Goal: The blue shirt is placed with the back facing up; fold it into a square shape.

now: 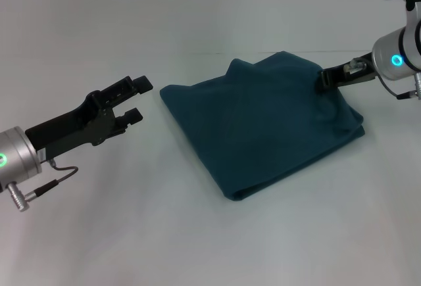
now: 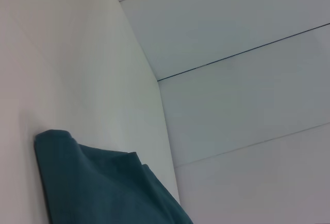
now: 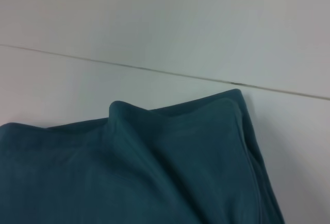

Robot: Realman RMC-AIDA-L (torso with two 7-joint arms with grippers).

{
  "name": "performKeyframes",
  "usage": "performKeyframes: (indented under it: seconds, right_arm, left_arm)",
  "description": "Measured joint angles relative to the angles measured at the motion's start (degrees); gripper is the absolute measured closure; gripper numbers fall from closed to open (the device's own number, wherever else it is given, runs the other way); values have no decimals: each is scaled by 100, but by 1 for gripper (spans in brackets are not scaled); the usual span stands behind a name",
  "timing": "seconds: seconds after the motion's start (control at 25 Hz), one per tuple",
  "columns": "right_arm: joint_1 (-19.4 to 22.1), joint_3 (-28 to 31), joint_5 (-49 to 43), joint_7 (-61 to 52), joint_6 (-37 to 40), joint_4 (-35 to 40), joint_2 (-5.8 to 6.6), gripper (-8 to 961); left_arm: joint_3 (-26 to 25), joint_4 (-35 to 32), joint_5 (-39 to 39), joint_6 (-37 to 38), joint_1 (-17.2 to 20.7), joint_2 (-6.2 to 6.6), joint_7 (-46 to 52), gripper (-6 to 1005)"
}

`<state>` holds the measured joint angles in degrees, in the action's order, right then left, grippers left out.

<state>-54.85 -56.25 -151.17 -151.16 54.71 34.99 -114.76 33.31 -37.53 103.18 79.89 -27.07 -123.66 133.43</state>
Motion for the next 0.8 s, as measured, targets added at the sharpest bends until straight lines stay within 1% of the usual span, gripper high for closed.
performKeyframes:
  seconds: [0.08,0.28,0.44,0.6,0.72,0.8]
  right_arm:
    - [0,-2,-5,4,-20,-16,-24,896]
    - [-10,-92,-134,-76,-144,-89,-40,897]
    - [-61,-96,-682,-430,-503,-204,-77,764]
    - [-112,-77,-1290,-894,-868,-328,-85,634]
    - [-121,-14,-1531,-1231,-912,-264,-24,588]
    - [-121,100,-1487,-1333,-762,-108,65,557]
  left_arm:
    - [0,2,0,-1,3,0,-1,53]
    - [0,9,0,2,23,0,-2,53]
    - [0,18,0,7,34,0,-2,53]
    - [0,26,0,36,35,0,-2,53]
    - [0,27,0,42,34,0,-2,53]
    - [0,27,-5,43,23,0,-2,53]
